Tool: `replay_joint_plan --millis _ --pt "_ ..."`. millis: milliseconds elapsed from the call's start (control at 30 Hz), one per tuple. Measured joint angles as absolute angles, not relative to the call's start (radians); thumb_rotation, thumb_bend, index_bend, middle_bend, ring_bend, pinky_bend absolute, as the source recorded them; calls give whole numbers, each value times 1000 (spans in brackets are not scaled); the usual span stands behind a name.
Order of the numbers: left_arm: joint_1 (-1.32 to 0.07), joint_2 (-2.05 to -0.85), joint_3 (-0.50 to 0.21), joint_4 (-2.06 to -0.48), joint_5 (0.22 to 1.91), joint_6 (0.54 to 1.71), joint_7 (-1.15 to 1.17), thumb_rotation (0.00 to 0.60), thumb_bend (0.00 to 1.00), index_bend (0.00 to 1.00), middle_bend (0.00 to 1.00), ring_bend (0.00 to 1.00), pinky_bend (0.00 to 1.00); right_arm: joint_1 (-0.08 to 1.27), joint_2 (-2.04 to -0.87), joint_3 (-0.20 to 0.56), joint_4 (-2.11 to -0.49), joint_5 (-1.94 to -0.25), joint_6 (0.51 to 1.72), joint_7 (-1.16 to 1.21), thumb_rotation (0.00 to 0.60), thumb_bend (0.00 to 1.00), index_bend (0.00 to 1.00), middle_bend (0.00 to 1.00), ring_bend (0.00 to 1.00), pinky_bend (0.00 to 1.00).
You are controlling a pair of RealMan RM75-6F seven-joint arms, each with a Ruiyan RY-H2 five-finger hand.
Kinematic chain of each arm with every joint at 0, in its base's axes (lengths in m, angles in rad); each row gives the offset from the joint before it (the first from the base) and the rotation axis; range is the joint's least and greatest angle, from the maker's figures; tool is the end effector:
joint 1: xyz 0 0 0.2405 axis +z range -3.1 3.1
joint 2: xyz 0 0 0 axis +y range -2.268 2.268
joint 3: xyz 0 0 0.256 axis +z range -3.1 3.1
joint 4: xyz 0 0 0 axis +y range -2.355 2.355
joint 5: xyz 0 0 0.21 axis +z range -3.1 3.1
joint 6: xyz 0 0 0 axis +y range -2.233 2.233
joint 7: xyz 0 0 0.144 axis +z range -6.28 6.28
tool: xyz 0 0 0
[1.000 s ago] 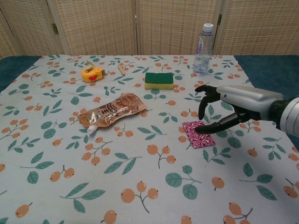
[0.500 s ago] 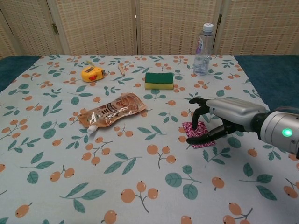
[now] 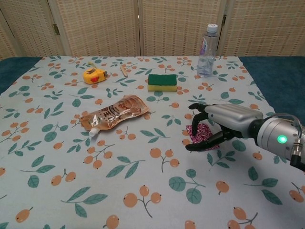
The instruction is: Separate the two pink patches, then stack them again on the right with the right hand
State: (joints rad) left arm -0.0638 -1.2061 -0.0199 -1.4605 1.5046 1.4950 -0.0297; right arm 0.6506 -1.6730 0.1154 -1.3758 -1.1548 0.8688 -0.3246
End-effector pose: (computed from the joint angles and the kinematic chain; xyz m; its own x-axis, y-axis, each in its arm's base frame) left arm -0.3375 0.1695 0.1424 0.4280 0.0265 0.9034 0.9035 0.0124 -0.4284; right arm -0.1806 -0.3048 -0.0698 0.4479 -0.4173 0.7907 -0.8794 -0.3652 0.3054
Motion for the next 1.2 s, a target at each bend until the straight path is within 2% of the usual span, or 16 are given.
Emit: replay_joint_plan --millis 400,900,1200 --pt "-66 -1205 -18 -1461 1504 1486 -39 600 223 144 43 89 0 655 -1676 108 -1352 -1128 862 -334 219 41 386 19 0 0" --pt "-70 -1211 -19 -1461 1508 1483 -37 600 223 144 43 89 0 592 -1599 88 -1365 -1114 922 -303 217 41 386 25 0 0" --pt "-70 -1212 -20 -1464 1509 1486 -33 600 223 144 43 89 0 579 -1575 84 -1419 -1183 943 -242 218 41 386 26 0 0"
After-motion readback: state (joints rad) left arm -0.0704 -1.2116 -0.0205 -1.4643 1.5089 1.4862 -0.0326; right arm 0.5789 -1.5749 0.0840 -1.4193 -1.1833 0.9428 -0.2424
